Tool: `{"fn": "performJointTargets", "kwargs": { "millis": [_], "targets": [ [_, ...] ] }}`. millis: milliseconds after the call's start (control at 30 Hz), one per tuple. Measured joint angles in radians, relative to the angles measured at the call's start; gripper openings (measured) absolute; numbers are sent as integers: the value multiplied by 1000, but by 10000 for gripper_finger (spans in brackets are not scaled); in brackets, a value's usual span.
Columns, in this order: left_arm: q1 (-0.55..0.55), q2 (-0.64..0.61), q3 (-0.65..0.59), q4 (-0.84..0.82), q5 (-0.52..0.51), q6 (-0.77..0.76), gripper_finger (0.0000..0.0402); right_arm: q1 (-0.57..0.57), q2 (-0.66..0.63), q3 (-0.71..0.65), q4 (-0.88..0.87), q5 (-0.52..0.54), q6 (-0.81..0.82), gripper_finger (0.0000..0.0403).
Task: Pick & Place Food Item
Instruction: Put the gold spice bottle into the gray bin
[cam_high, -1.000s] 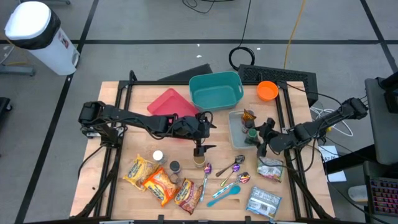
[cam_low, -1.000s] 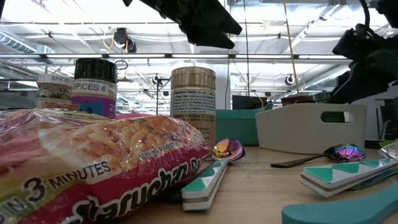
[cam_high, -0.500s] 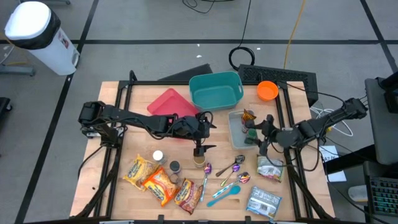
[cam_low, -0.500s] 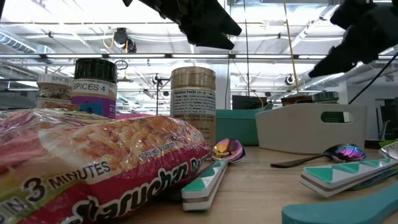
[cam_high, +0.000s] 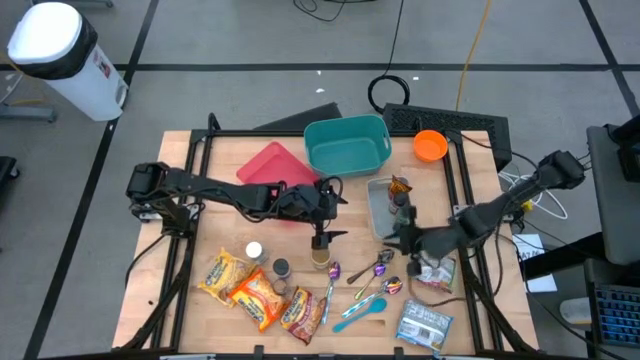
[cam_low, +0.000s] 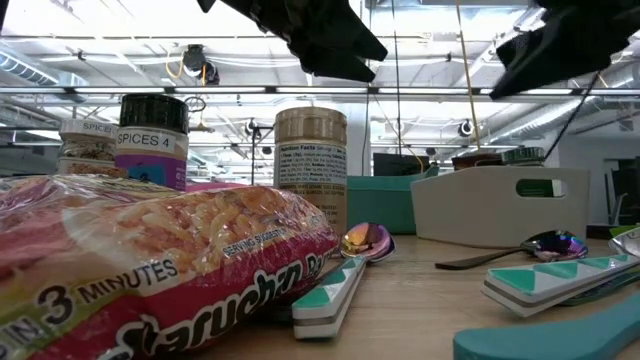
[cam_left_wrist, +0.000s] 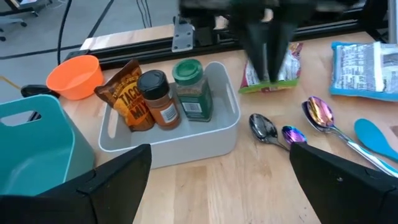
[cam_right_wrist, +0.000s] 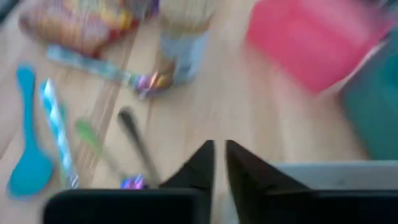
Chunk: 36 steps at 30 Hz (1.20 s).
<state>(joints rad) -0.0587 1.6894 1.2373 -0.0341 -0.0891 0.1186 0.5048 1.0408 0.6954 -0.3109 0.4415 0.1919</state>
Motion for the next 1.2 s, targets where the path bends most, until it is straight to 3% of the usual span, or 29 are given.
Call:
{"fn": "performJointTargets", "kwargs": {
  "millis": [167, 367, 733, 1200],
  "targets": [
    [2, 0, 0, -1, 0, -13, 390, -9, 175, 105, -167, -54, 72, 13],
    [2, 0, 0, -2, 1, -15, 390, -76, 266, 132, -234, -133, 89, 3],
    [2, 0, 0, -2, 1, -12, 390, -195, 299, 132, -239, -133, 73, 1],
    [2, 0, 0, -10, 1, -13, 390, -211, 299, 132, -241, -47, 13, 0]
  ]
}}
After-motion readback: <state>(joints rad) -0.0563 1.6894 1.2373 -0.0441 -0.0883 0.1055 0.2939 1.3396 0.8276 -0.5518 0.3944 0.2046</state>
